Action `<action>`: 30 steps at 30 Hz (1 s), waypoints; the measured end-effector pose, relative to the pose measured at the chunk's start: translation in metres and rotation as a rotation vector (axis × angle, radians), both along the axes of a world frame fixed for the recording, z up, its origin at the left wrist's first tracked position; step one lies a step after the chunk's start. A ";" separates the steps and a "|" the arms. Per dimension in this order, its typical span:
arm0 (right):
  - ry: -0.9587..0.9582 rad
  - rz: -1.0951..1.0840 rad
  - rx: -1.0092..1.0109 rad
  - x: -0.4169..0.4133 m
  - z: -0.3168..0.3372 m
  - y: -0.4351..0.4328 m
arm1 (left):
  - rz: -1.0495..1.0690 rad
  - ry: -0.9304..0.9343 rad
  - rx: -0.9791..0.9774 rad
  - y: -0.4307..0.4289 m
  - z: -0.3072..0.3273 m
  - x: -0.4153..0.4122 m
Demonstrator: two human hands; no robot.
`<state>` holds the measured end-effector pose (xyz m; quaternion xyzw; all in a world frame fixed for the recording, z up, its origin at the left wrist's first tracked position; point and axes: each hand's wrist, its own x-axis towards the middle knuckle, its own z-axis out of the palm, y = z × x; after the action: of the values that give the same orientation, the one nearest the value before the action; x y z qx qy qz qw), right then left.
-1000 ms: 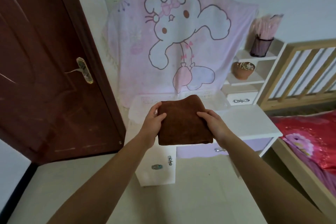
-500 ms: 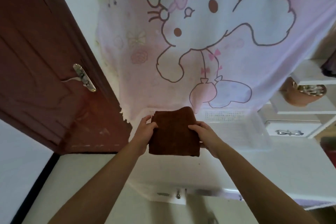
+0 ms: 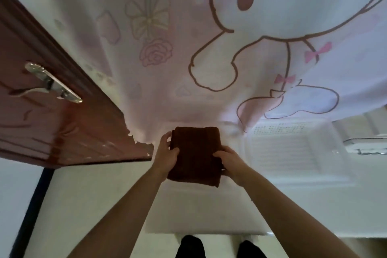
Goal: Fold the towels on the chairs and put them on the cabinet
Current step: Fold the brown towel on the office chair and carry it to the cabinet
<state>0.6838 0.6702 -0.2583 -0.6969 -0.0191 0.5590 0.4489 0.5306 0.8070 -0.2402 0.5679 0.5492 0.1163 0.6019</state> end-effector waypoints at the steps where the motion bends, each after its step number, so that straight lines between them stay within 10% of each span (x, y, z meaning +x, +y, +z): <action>1: 0.005 -0.023 -0.020 -0.004 -0.008 0.004 | -0.028 0.004 0.003 0.006 -0.008 0.002; 15: -0.286 -0.014 -0.235 -0.033 -0.072 0.016 | -0.313 0.248 0.105 0.013 -0.088 -0.020; 22: -0.636 0.508 -0.333 -0.029 -0.054 0.023 | -0.532 0.364 0.410 0.018 -0.080 -0.021; 30: -0.891 1.234 -0.333 -0.014 -0.034 0.051 | -1.345 0.720 0.512 0.054 -0.071 -0.010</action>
<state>0.6695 0.7215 -0.2927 -0.7774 -0.4978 0.3702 -0.1041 0.5205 0.8615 -0.3107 0.9001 0.2063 -0.3389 0.1800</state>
